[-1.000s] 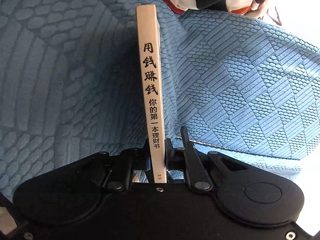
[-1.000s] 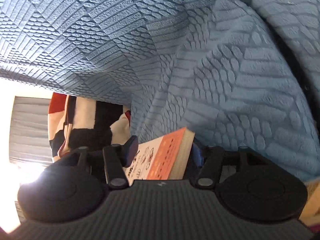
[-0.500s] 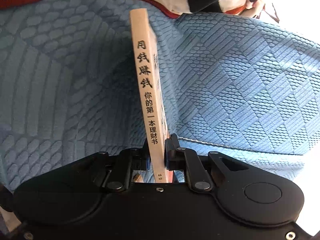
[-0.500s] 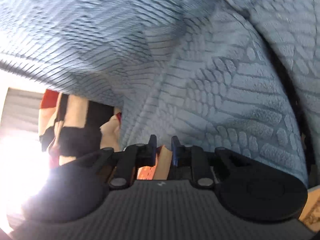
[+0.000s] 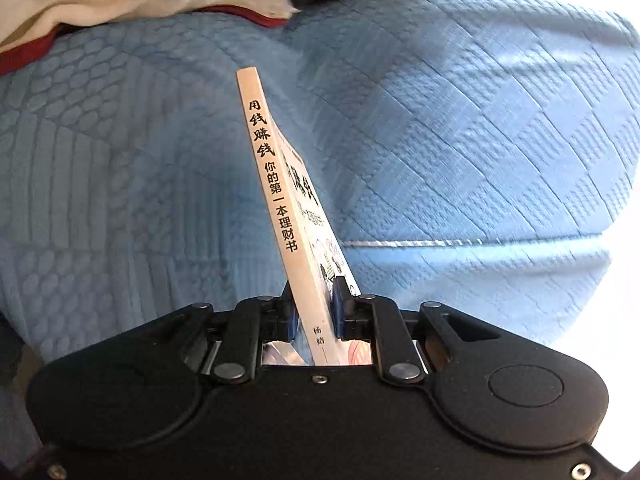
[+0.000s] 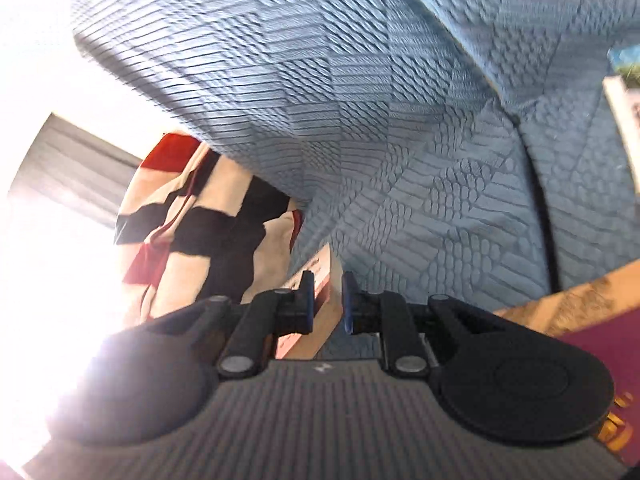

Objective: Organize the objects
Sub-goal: 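Carry the book over the purple book and lay it flat with the left tool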

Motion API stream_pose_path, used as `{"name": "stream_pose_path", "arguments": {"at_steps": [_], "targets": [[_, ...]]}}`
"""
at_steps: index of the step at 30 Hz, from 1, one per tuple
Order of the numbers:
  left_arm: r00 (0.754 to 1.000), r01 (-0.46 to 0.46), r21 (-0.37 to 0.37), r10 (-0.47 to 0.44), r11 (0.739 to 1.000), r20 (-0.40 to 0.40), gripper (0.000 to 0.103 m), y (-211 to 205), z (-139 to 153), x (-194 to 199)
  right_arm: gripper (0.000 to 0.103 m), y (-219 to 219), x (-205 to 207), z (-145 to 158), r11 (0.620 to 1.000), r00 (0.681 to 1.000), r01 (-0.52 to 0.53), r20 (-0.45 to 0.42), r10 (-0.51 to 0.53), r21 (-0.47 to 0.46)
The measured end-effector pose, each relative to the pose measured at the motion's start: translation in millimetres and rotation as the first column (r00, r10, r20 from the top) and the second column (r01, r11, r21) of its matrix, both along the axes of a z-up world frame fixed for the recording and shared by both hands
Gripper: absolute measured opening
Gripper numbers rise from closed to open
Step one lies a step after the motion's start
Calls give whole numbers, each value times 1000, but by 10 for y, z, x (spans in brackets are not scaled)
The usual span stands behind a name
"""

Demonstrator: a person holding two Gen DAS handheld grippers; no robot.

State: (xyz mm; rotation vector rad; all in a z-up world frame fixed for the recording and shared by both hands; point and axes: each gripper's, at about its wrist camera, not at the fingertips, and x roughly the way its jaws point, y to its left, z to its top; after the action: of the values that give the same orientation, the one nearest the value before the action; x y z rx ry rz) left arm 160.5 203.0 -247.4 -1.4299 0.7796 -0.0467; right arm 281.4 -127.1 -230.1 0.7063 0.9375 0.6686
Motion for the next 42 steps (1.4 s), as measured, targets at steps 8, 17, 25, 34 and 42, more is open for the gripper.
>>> {"name": "stream_pose_path", "arguments": {"at_steps": [8,17,25,34,42], "targets": [[992,98,25,-99,995,75,15,-223,510,7,16,-423,-295,539,998,995,60,85,-62,17],[960,228,146,-248,963,133,17,-537,1311,-211,16,-871,-636,1116,990,976,138,168,-141,30],[923,328,250,-366,911,123,18,-945,1519,2,13,-1094,-1098,1359,982,955,191,233,-185,-1],[899,433,253,-434,865,-56,18,-1287,527,-79,7,-1289,-1441,626,972,966,235,110,-235,5],[873,488,178,-477,855,-104,19,-1380,-53,-283,4,-1487,-1704,-11,964,965,261,0,-261,-45]]}}
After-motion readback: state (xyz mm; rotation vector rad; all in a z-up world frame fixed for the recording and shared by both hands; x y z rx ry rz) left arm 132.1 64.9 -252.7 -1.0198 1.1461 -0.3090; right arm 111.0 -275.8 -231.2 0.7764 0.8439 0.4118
